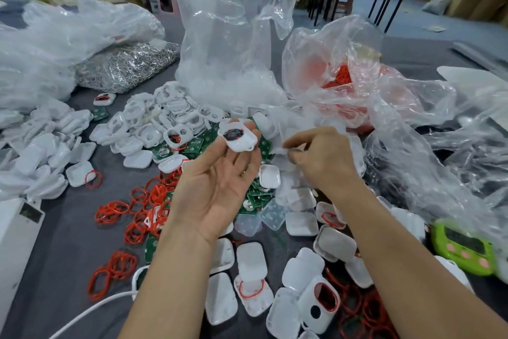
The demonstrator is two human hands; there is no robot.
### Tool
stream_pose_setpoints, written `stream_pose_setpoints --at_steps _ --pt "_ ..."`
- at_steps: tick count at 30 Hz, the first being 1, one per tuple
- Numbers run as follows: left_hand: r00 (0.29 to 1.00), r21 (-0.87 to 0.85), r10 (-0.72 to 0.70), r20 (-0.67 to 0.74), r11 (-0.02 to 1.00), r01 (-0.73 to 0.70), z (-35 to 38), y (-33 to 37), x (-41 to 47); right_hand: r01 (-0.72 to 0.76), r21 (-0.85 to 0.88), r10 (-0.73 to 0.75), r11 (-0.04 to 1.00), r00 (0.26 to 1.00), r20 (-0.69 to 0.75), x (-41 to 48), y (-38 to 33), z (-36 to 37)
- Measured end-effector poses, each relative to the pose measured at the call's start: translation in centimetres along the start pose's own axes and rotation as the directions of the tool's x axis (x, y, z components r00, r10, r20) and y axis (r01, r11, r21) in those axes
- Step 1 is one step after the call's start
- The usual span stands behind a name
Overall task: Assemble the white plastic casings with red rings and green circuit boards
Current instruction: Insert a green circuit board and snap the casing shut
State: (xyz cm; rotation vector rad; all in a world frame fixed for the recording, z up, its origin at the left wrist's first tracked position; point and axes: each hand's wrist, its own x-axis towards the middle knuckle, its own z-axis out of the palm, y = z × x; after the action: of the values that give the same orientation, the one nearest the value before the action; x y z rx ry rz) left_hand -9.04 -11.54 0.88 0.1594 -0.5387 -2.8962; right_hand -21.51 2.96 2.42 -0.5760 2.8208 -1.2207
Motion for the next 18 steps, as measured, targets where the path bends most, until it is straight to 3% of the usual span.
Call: stream_pose_setpoints --at_steps 3,7,14,18 --pt "0.999 0.077 -0.026 -0.030 0.997 0.028 0.1 -0.5 0.2 -0.026 0.221 0.044 0.975 0.996 -0.080 -1.8 0.8 -1.3" --pt "0.998 0.192 -0.054 -0.045 0.979 0.062 0.5 -1.4 0.3 -0.046 0.367 0.107 0.929 0.983 -0.149 -4.9 1.8 -2.6" --pt "0.992 0.323 -0.105 -0.067 0.939 0.121 1.0 -2.4 0.0 -0.066 0.345 0.130 0.936 0.978 -0.166 -7.7 3.1 -3.3" --pt "0.990 0.363 -0.124 -0.068 0.921 0.140 1.1 -3.0 0.0 -0.001 0.157 0.026 0.988 0.987 -0.161 -8.4 2.9 -3.7"
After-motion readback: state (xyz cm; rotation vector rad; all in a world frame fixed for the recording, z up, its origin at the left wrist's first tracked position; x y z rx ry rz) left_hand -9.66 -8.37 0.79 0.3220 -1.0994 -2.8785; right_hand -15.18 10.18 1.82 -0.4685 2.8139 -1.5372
